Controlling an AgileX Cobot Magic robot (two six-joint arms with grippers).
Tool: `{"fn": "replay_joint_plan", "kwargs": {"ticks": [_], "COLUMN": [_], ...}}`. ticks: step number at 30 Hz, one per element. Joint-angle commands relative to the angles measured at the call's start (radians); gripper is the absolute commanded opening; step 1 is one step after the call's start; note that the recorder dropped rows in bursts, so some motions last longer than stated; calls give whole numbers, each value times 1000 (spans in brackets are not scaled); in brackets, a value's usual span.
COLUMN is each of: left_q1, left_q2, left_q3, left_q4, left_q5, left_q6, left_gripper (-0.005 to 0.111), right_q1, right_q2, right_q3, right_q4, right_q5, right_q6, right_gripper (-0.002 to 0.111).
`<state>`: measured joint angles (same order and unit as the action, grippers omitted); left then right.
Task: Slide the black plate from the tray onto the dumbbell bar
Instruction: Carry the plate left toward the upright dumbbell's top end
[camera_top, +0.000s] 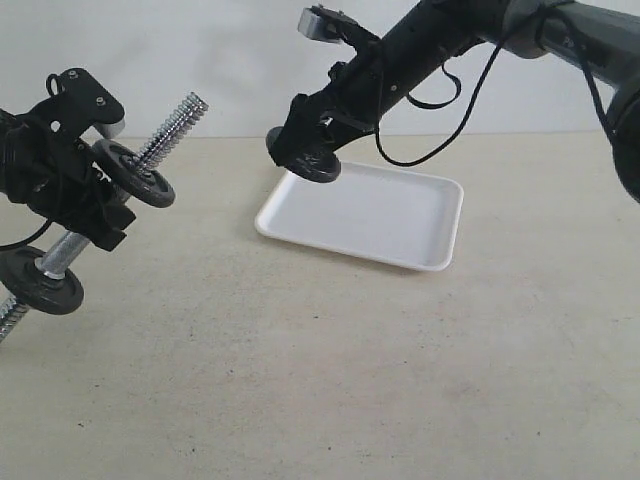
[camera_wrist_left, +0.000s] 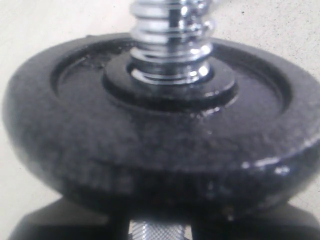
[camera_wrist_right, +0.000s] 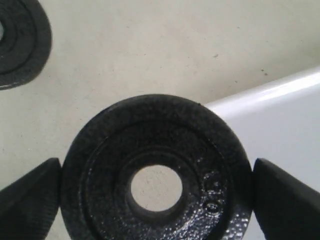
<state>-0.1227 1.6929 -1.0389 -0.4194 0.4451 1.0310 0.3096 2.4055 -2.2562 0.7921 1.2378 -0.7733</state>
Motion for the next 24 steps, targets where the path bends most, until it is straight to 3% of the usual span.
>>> {"fn": "replay_joint_plan", "kwargs": {"ticks": [1, 7, 17, 24], "left_q1": [2, 2, 2, -3], "left_q2": [-64, -45, 40, 40], "left_q3": [-32, -32, -32, -32], "left_q4": [-55, -55, -76, -179], "left_q5": [-113, -115, -104, -101], "left_q6": [18, 33, 33, 114], "left_gripper": [4, 4, 4, 4], "right_q1": [-11, -12, -17, -21], "right_q2": [-20, -22, -22, -22], "right_q3": [12, 12, 12, 12], "right_q4": [114, 252, 255, 327], "right_q5": [-17, -17, -17, -17], "right_q6": [-35, -25, -124, -121], "right_gripper": [0, 0, 0, 0]}}
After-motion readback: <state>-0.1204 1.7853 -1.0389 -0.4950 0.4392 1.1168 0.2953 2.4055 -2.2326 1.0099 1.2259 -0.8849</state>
